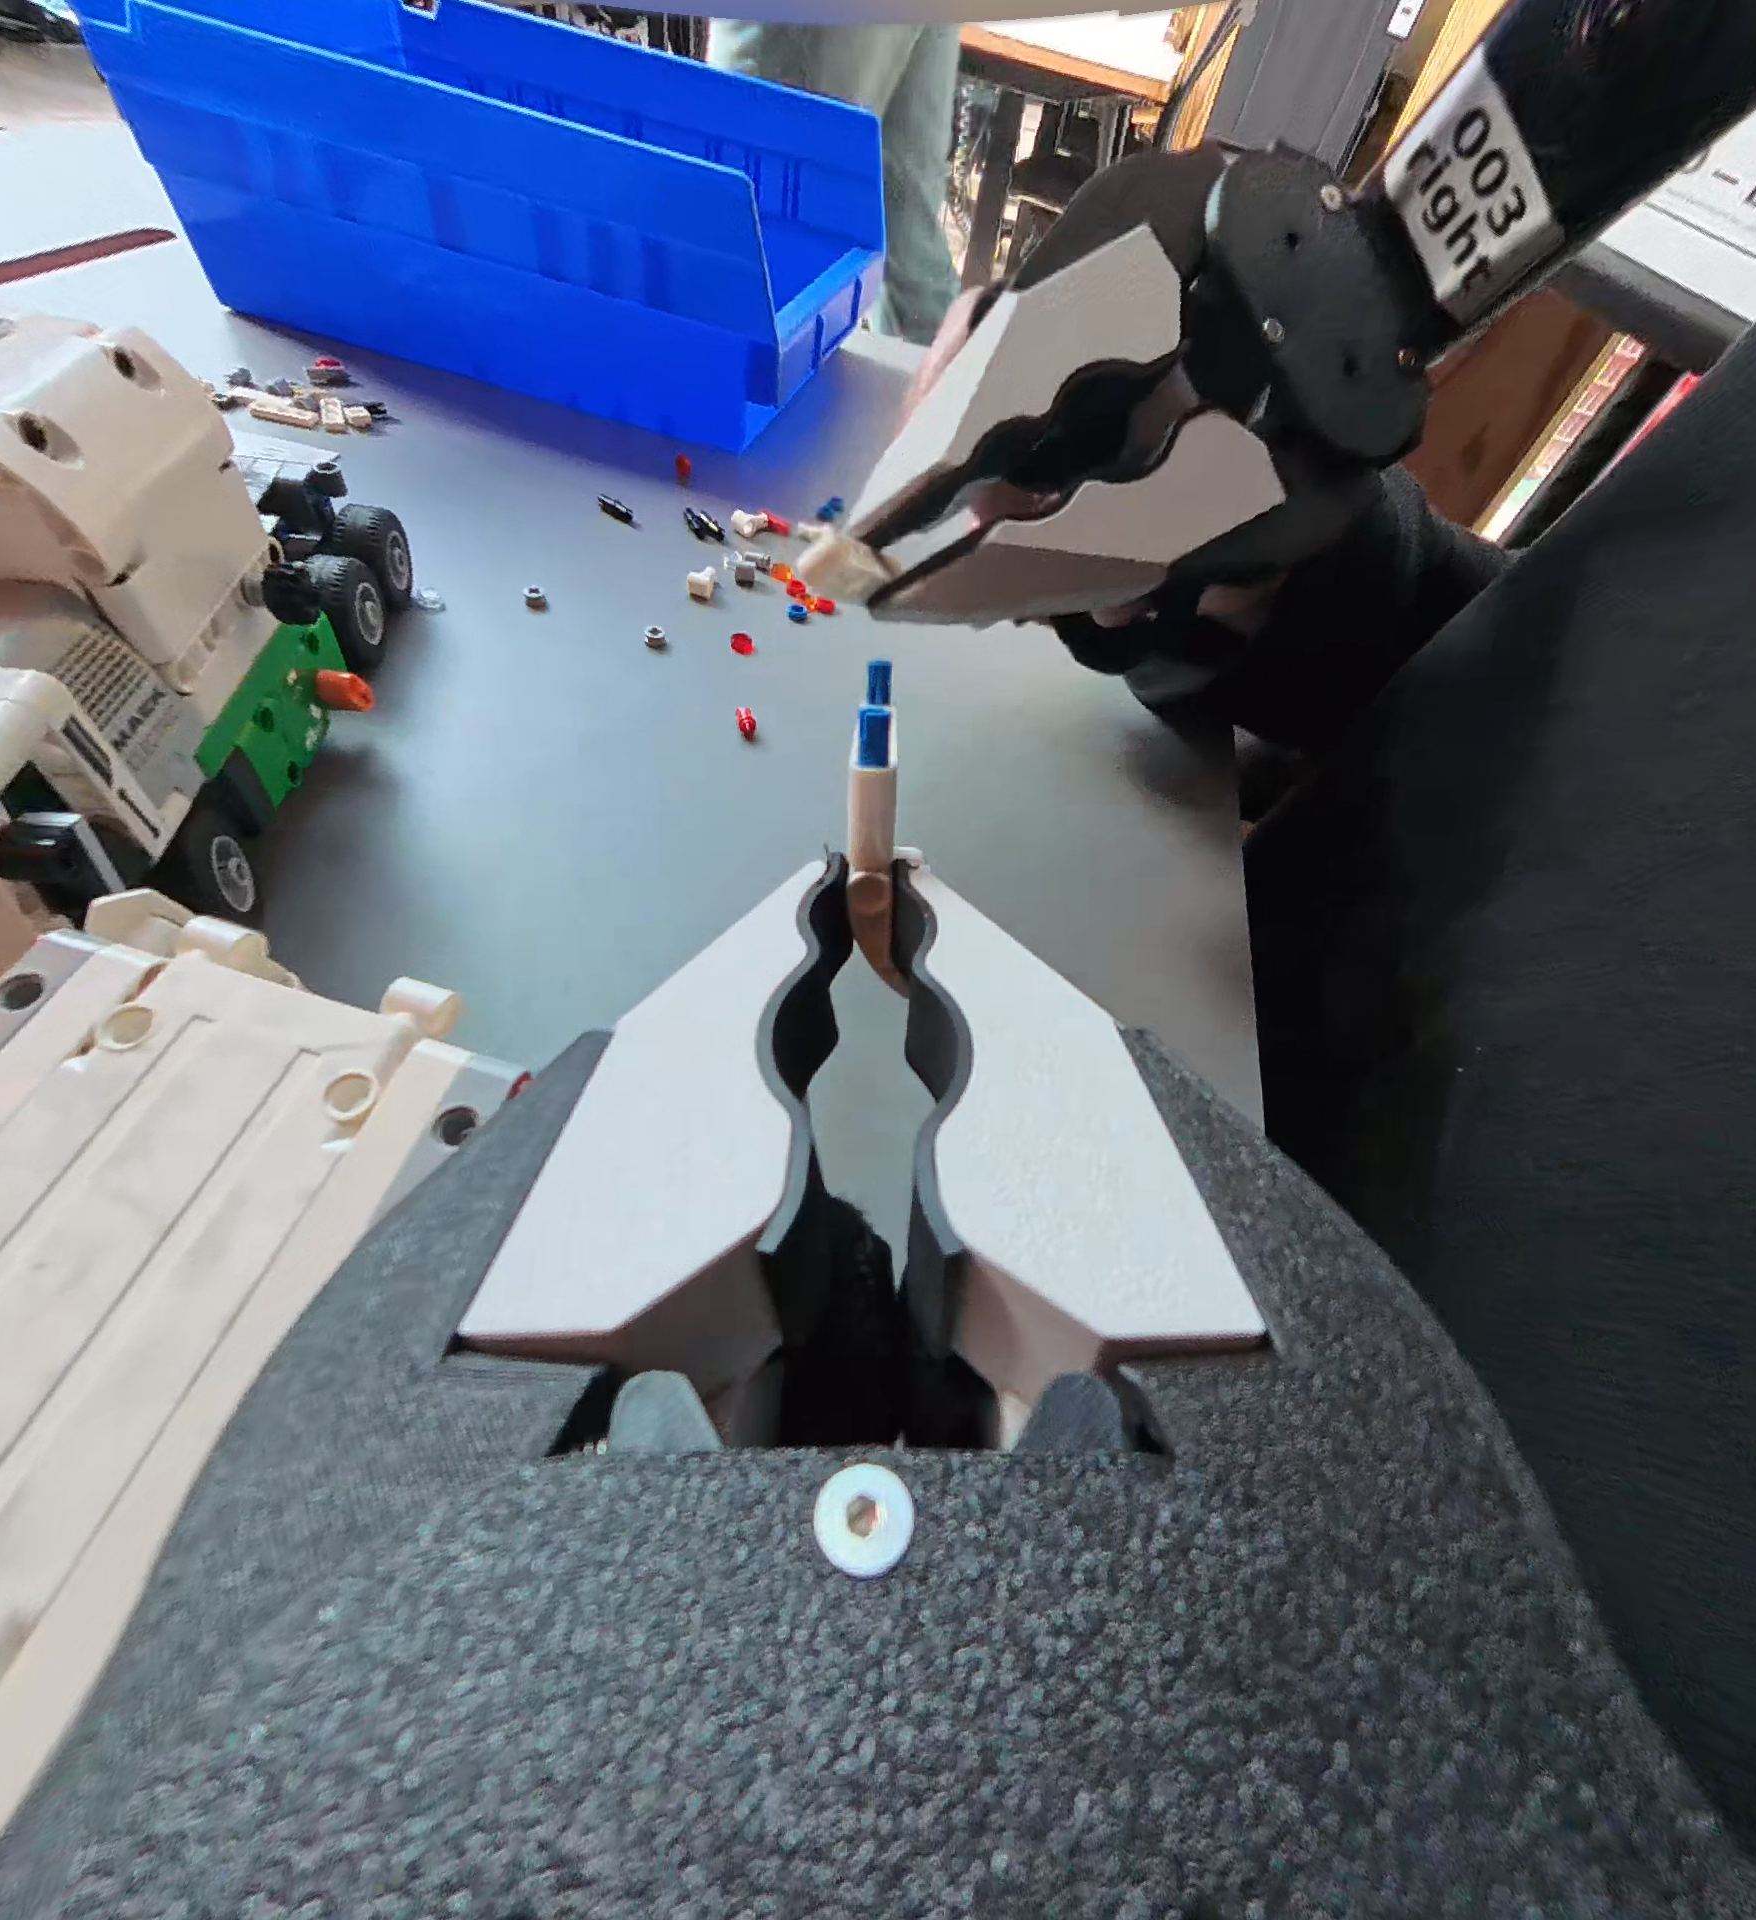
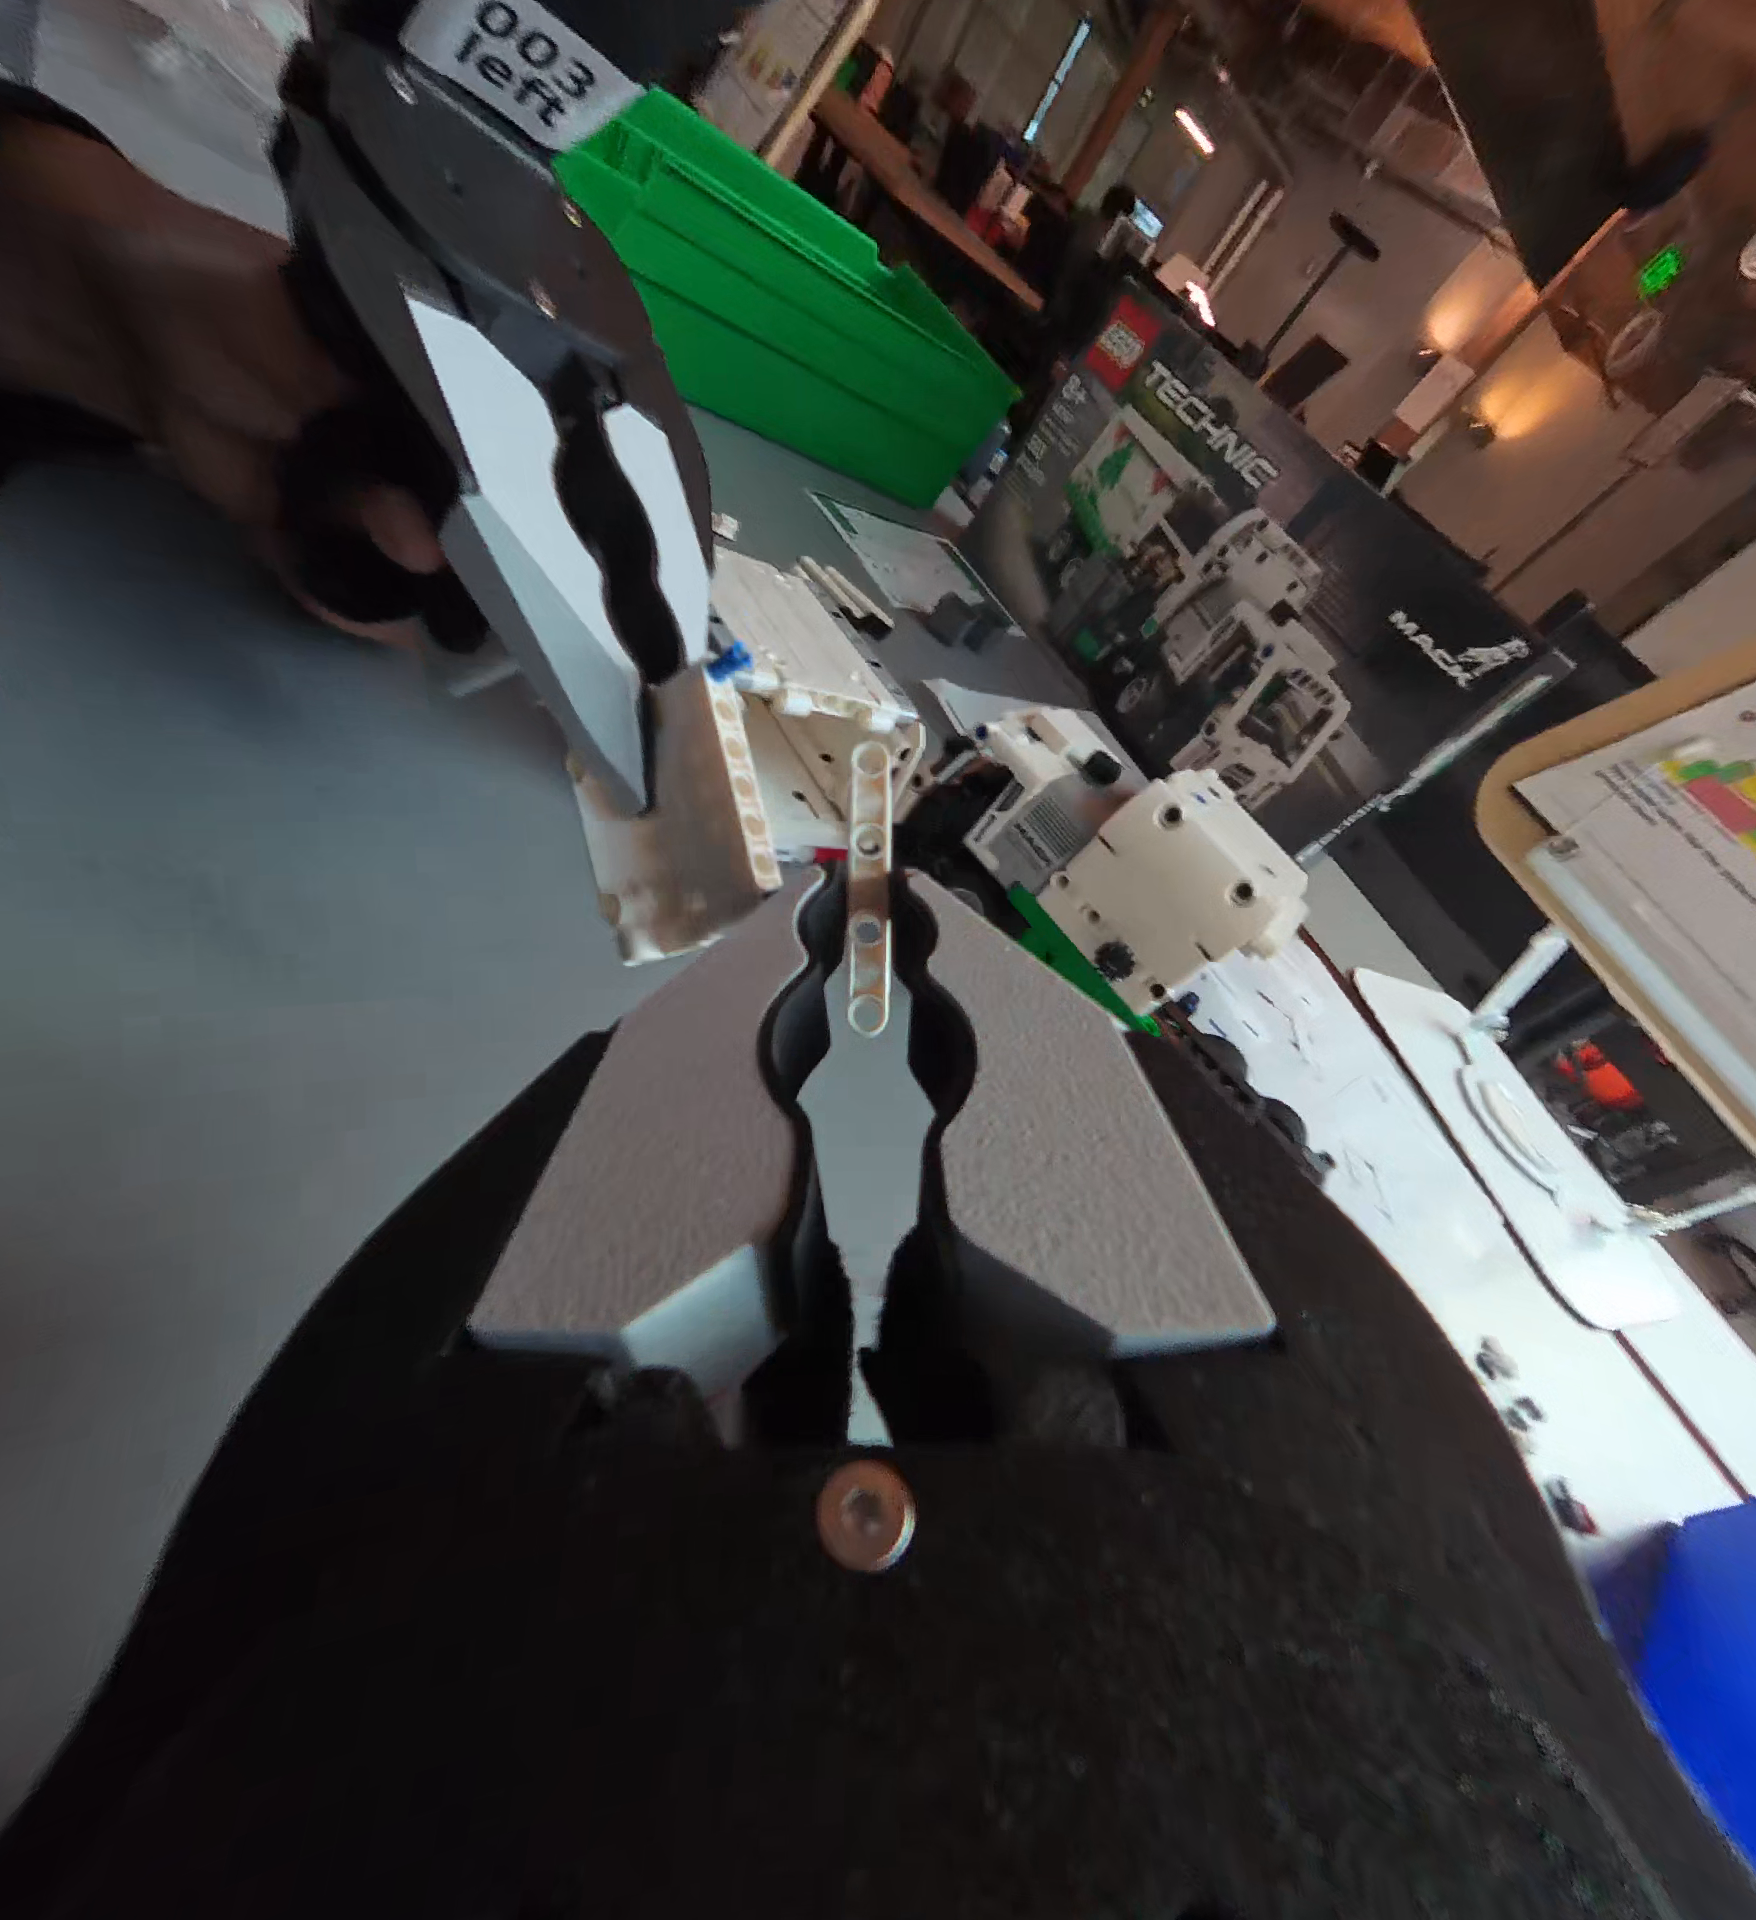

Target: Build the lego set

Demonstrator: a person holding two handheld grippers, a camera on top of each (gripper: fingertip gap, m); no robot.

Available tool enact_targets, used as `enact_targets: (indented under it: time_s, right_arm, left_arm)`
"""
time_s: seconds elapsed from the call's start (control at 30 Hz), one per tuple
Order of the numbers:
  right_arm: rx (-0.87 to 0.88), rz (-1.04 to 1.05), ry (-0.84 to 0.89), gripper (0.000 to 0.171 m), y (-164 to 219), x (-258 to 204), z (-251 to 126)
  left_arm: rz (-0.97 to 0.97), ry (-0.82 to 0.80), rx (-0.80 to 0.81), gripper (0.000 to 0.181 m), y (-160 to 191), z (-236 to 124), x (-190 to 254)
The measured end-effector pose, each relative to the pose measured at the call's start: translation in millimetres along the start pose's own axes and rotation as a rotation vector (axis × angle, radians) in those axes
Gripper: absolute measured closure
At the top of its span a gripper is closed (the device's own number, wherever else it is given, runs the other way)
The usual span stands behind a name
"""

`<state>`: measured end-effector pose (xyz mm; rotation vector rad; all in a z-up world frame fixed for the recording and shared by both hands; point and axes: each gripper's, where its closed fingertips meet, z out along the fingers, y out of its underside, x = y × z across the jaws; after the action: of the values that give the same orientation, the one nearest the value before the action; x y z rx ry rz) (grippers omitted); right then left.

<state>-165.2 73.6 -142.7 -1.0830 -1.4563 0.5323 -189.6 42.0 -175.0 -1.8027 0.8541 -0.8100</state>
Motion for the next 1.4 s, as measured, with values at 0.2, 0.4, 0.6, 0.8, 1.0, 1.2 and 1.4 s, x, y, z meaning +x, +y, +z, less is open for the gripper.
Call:
enact_targets:
  time_s: [0.2, 0.4, 0.6, 0.8, 1.0, 1.2, 1.4]
  right_arm:
    - [0.009, 0.292, -0.355, 0.165, -25, -26, -7]
    - [-0.171, 0.224, -0.575, 0.165, -14, -47, -10]
    - [-0.214, 0.194, -0.656, 0.165, -10, -54, -13]
    - [-0.288, 0.176, -0.725, 0.165, 4, -62, -13]
    - [-0.288, 0.24, -0.744, 0.165, 4, -59, -10]
    - [-0.129, 0.482, -0.823, 0.165, -13, -52, -7]
    - [0.005, 0.58, -0.732, 0.165, -17, -40, 2]
  left_arm:
    - [0.094, 0.013, -0.083, 0.177, 11, 9, 11]
    - [0.16, 0.071, -0.096, 0.177, 15, 9, 25]
    - [0.208, 0.097, -0.128, 0.177, 21, 11, 32]
    - [0.192, 0.112, -0.191, 0.177, 29, 16, 32]
    - [0.135, 0.132, -0.18, 0.177, 27, 14, 30]
    - [0.075, 0.135, -0.045, 0.176, 7, 3, 26]
    - [-0.069, 0.169, 0.036, 0.175, -5, -6, 20]
